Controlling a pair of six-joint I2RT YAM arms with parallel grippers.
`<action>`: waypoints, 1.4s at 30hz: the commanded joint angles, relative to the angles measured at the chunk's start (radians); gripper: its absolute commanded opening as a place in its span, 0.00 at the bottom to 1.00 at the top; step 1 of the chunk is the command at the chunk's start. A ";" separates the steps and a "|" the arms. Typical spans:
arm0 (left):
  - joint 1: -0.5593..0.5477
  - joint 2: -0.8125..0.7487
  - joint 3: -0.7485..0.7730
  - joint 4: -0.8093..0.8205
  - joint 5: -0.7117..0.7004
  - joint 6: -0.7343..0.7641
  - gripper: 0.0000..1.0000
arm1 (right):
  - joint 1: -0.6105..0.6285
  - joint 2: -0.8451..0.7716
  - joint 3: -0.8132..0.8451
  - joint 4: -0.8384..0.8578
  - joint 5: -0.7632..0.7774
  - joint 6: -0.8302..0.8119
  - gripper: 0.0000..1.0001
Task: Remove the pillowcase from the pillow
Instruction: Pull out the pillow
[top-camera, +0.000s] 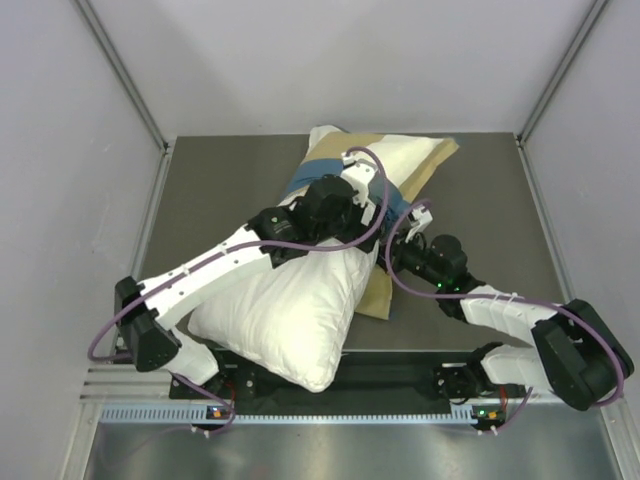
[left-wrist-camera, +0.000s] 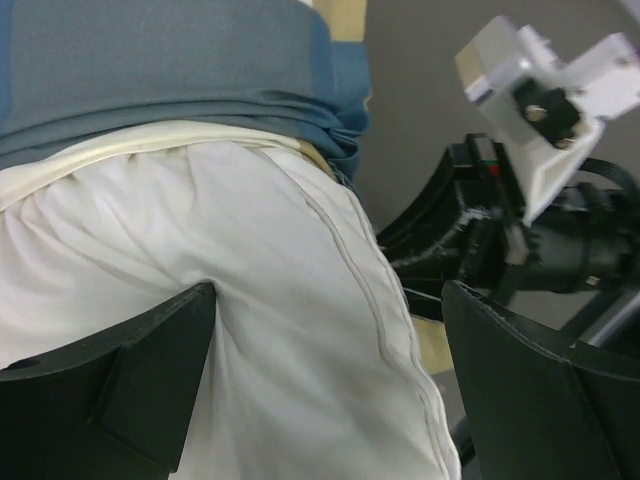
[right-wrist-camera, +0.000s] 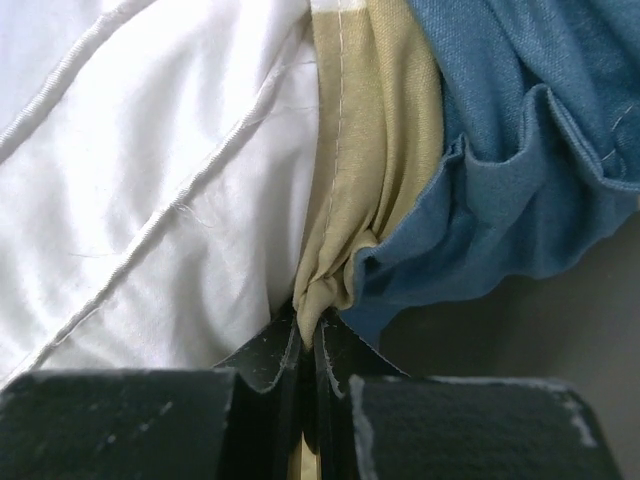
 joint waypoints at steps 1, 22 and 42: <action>-0.034 0.057 0.018 0.015 -0.080 0.049 0.99 | 0.060 -0.067 0.083 0.188 -0.108 0.034 0.00; -0.089 0.149 -0.221 -0.134 -0.178 0.025 0.00 | 0.098 -0.378 0.154 -0.447 0.538 -0.137 0.00; -0.089 -0.271 0.042 -0.324 0.277 -0.006 0.00 | -0.018 -0.034 0.598 -0.478 1.389 -0.662 0.00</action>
